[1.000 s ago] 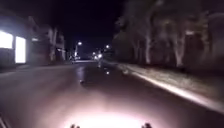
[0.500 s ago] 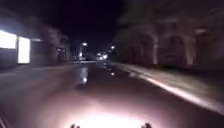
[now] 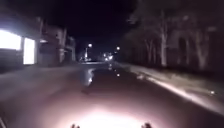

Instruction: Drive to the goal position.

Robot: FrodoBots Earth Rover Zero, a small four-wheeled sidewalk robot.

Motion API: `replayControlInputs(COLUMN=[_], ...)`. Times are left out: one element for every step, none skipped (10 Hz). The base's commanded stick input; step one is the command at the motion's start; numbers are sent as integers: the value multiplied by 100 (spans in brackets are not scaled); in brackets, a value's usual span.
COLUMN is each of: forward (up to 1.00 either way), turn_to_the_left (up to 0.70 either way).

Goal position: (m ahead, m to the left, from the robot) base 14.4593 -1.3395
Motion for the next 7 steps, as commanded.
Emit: replayControlInputs(forward=[70,70,70,70,70,70,70], turn_to_the_left=[0,0,0,0,0,0,0])
